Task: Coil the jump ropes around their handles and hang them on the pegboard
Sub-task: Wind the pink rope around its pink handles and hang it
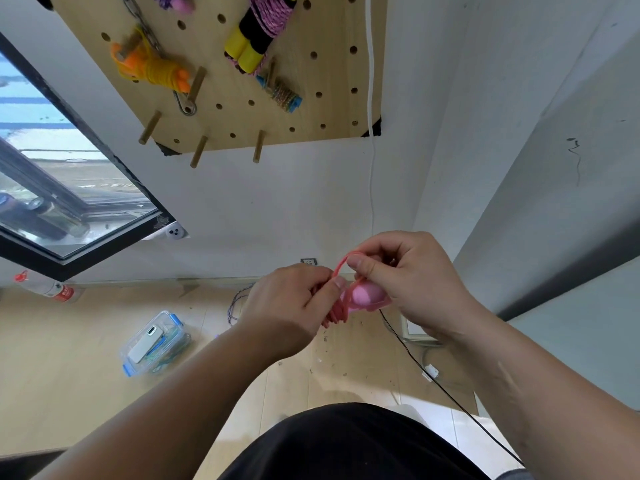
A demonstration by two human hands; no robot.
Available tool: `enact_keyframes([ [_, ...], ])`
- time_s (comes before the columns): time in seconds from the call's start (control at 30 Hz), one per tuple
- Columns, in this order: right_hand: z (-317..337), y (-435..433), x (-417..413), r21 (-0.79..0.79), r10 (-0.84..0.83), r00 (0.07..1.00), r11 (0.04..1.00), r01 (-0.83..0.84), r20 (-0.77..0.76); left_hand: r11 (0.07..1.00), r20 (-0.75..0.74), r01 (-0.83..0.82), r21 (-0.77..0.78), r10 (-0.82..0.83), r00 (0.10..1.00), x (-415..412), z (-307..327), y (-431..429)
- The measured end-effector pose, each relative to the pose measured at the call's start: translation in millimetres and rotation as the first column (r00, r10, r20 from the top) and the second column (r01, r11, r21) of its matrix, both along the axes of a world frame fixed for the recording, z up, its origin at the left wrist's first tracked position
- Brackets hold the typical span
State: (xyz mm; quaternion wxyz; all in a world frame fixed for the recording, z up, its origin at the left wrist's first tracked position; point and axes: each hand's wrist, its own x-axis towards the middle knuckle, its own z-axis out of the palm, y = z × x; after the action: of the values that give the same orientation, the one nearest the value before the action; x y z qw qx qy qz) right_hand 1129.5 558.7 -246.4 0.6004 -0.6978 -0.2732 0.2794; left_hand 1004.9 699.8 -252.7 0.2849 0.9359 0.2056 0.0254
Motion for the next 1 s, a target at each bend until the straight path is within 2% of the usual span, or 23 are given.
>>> enact_keyframes([
  [0.1, 0.4, -1.4, 4.3, 0.017, -0.017, 1.0, 1.0, 0.016, 0.015, 0.995, -0.001, -0.063, 0.075, 0.063, 0.998, 5.4, -3.4, 3.9],
  [0.23, -1.0, -4.8, 15.7, -0.078, -0.019, 0.98, 0.996, 0.036, 0.199, 0.987, 0.057, -0.115, 0.108, 0.11, 0.992, 8.1, -3.0, 14.0],
  [0.4, 0.7, -7.0, 24.8, -0.063, 0.062, 0.99, 0.996, -0.055, 0.123, 1.0, 0.092, -0.018, 0.003, 0.018, 0.996, 6.4, -1.9, 20.5],
  [0.53, -1.0, -4.6, 28.6, -0.108, 0.112, 0.991, 0.989, -0.105, 0.067, 0.999, 0.124, 0.028, -0.016, -0.026, 0.992, 4.7, 0.1, 25.4],
  [0.63, -2.8, -2.0, 31.9, -0.163, 0.14, 0.987, 0.979, -0.125, 0.08, 0.977, 0.138, 0.096, -0.188, -0.071, 0.988, 1.9, 4.9, 22.7],
  [0.8, -4.9, 3.5, 33.3, -0.12, 0.195, 0.95, 0.966, -0.229, -0.243, 0.898, 0.189, 0.041, -0.438, 0.048, 0.981, 3.9, 6.1, 17.8],
  [0.9, -12.9, 10.6, 27.9, -0.094, 0.111, 0.947, 0.985, -0.145, -0.301, 0.841, 0.145, -0.018, -0.54, 0.113, 0.983, 6.0, 5.3, 11.8],
  [1.0, -16.8, 13.0, 23.9, -0.051, -0.009, 0.941, 0.999, -0.009, -0.338, 0.726, 0.035, -0.196, -0.659, 0.29, 0.956, 9.7, 0.7, 7.0],
])
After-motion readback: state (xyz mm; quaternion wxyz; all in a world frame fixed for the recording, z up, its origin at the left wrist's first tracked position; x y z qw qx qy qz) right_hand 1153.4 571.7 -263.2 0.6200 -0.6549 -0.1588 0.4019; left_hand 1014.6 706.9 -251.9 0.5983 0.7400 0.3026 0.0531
